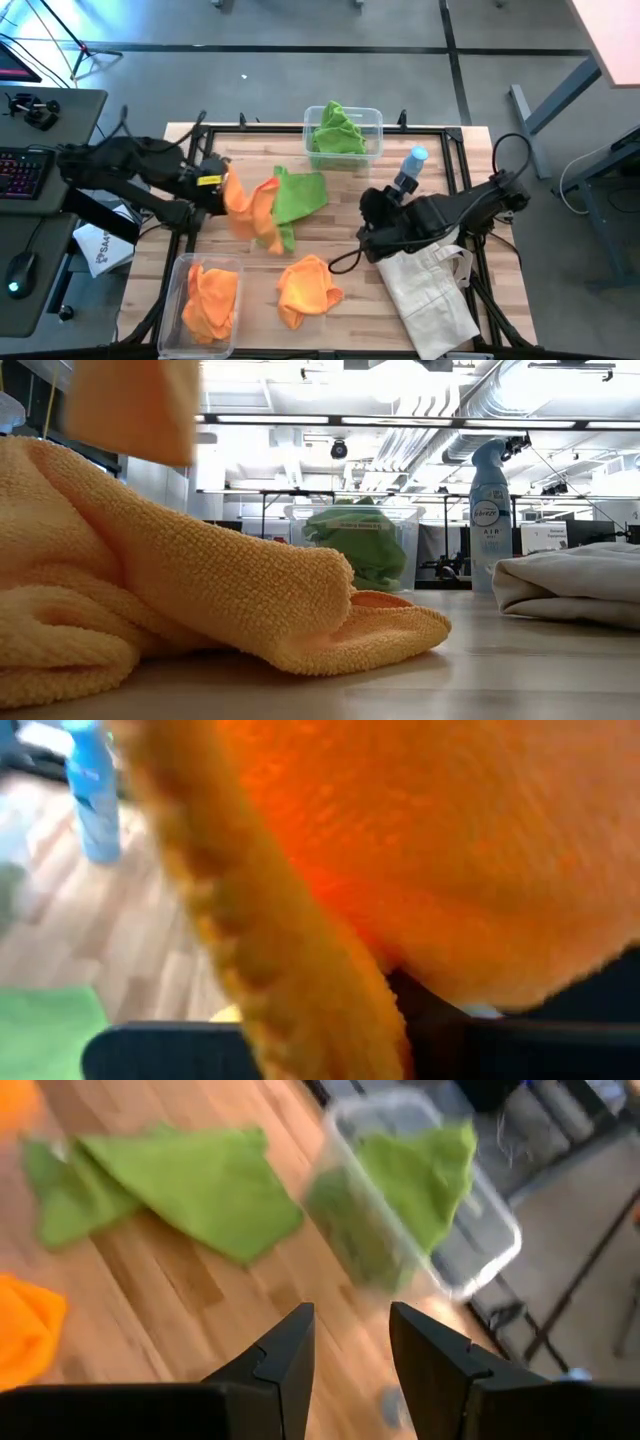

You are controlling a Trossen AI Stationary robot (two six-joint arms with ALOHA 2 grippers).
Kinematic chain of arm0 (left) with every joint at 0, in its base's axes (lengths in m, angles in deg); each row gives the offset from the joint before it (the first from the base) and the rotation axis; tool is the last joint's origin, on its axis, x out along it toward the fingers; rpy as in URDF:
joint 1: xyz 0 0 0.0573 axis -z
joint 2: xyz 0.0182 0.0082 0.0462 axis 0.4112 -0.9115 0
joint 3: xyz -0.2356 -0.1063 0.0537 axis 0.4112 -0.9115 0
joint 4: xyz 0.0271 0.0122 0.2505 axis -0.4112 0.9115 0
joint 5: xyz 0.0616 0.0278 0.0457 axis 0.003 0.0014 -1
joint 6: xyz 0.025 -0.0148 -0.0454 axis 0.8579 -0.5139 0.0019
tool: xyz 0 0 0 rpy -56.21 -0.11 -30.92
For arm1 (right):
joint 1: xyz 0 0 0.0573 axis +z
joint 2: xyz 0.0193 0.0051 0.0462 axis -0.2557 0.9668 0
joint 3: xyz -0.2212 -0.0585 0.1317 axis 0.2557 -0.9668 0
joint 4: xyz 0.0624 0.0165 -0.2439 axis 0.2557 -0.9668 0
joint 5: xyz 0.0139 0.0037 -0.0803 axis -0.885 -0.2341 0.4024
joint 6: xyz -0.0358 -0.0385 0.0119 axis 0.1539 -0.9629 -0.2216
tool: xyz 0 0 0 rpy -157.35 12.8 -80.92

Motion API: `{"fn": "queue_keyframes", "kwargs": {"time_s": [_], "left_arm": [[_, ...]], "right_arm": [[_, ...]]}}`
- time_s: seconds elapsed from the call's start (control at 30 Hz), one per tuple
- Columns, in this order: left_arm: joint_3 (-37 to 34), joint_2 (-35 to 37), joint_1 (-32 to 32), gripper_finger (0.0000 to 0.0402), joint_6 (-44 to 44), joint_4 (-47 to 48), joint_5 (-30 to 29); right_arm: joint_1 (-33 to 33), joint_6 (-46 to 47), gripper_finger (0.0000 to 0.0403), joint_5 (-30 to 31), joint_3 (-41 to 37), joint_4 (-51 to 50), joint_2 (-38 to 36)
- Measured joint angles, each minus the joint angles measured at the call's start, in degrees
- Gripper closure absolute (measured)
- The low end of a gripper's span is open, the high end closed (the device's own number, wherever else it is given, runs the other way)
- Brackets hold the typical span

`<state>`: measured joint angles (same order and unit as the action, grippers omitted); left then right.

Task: Sort microfiber towel by color & place in baskets
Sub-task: Put the orange microfiber towel into the bottom transparent bin

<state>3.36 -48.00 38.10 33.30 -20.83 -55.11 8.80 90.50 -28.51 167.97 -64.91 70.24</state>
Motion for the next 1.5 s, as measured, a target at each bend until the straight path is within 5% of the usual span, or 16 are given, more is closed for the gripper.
{"fn": "queue_keyframes", "kwargs": {"time_s": [0.2,0.43,0.67,0.97,1.2,1.5], "left_arm": [[2.2,0.6,6.1,0.0401,-7.5,4.4,-3.6],[2.2,-0.7,15.5,0.0401,-18.1,9.7,-4.8],[2.2,-1.8,27.0,0.0401,-32.7,9.7,-6.3],[2.2,-5.6,40.7,0.0401,-53.1,10.5,-4.2],[2.2,-7.2,49.1,0.0401,-68.6,10.4,3.0],[2.2,-7.4,57.3,0.0401,-75.2,10.1,1.0]], "right_arm": [[-1.1,3.2,0.0275,-9.2,-14.1,5.1,-2.2],[-1.0,-1.2,0.0275,-19.3,-36.0,34.4,-10.2],[-1.1,2.9,0.0275,-26.6,-49.8,52.7,-15.6],[-1.1,6.5,0.0275,-29.1,-52.0,58.8,-15.8],[-1.1,10.9,0.0275,-28.4,-49.9,61.9,-15.8],[-0.2,13.6,0.0275,-25.8,-49.4,69.0,-15.8]]}}
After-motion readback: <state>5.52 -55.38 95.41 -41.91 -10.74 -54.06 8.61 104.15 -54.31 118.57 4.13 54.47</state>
